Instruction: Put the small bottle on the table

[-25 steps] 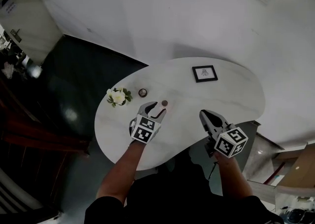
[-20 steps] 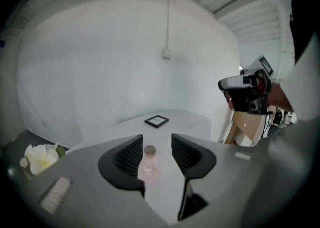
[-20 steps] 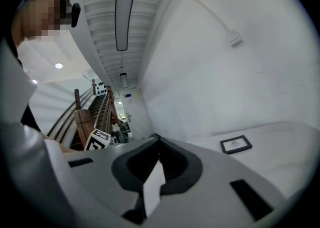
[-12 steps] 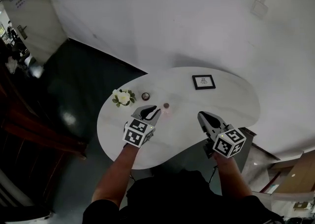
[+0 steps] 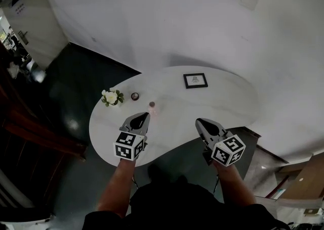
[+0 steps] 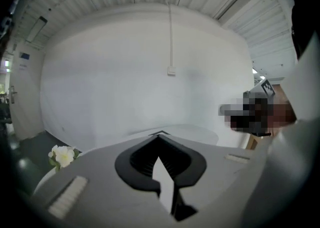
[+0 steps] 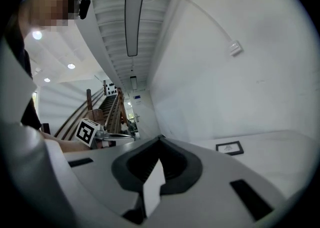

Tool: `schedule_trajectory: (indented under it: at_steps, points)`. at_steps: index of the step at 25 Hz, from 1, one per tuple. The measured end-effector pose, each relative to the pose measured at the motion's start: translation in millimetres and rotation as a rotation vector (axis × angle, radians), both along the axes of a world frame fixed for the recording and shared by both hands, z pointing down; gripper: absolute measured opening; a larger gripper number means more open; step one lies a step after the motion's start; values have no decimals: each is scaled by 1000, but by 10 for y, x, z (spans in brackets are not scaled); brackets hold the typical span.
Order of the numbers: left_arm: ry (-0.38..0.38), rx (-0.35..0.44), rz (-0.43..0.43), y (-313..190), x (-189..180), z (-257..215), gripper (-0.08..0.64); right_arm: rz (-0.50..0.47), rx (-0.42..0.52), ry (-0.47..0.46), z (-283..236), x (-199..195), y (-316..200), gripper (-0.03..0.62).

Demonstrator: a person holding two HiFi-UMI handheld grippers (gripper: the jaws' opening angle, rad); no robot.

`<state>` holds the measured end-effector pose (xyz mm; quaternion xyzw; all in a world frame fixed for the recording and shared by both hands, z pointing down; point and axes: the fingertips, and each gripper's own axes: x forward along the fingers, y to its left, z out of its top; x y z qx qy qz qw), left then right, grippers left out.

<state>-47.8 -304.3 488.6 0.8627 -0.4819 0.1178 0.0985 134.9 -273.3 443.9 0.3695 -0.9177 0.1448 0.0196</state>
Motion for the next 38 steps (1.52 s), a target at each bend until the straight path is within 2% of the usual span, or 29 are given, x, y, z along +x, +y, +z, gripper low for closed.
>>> schedule_trajectory:
  at_steps: [5, 8, 11, 16, 21, 26, 28, 33, 38]
  points:
    - [107, 109, -113, 343, 256, -250, 9, -56, -13, 13, 102, 250, 250, 11]
    - [131, 125, -155, 546, 354, -330, 9, -68, -40, -5, 190, 348, 385, 11]
    - [133, 120, -182, 687, 350, -367, 9, -59, -31, -29, 136, 424, 373, 9]
    - [69, 173, -202, 723, 139, -586, 11, -63, 87, 15, -250, 349, 298, 9]
    - [32, 180, -191, 573, -96, -819, 11, -74, 171, 62, -485, 174, 252, 11]
    - [-3, 186, -114, 324, -111, -969, 11, -61, 226, 87, -675, -7, 7, 9]
    - [6, 192, -106, 266, -126, -1015, 11, -55, 242, 71, -763, -89, -65, 9]
    - [90, 213, -98, 301, -149, -1028, 11, -43, 265, 69, -862, -195, -107, 9]
    - [66, 233, -115, 376, -228, -970, 11, -54, 252, 86, -785, -244, -19, 9]
